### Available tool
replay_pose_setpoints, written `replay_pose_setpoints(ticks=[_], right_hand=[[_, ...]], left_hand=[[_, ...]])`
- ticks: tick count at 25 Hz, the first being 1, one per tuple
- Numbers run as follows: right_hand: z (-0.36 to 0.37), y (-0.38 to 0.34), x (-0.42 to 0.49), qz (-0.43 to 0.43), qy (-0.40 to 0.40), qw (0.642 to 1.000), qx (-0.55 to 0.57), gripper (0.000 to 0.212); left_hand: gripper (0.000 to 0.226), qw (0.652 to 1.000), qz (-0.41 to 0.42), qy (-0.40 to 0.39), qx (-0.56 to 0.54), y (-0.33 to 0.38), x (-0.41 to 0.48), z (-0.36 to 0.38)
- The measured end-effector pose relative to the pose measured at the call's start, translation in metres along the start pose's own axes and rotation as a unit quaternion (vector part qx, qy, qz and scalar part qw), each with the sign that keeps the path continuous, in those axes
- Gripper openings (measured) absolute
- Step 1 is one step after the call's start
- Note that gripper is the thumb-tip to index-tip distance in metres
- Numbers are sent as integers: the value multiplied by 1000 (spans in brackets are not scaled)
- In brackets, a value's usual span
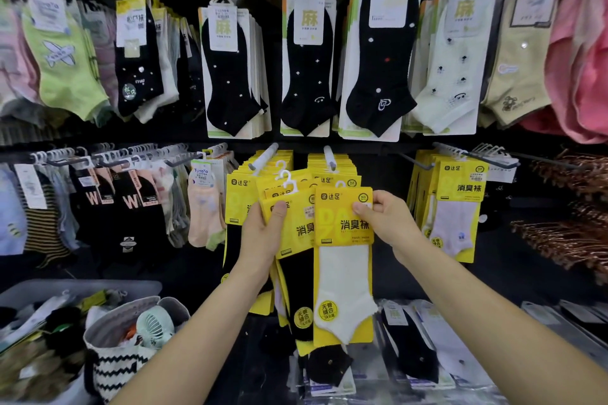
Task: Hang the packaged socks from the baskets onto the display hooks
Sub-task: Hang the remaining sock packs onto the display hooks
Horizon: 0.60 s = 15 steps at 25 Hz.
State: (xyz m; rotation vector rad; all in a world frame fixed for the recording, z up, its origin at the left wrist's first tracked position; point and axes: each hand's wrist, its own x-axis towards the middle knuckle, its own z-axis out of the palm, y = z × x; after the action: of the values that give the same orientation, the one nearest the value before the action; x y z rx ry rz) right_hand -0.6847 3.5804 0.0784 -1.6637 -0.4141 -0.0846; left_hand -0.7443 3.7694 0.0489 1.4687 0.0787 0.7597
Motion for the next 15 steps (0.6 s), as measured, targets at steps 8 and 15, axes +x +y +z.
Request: replay_pose_setpoints(ticks=[8, 15], right_hand=[[19, 2, -4, 1, 57, 998, -3, 18], [1, -13, 0, -16, -18, 998, -52, 3]], left_hand=[[23, 997, -39, -39, -48, -4, -13, 7], [35, 997, -41, -58, -5, -10, -11, 10]])
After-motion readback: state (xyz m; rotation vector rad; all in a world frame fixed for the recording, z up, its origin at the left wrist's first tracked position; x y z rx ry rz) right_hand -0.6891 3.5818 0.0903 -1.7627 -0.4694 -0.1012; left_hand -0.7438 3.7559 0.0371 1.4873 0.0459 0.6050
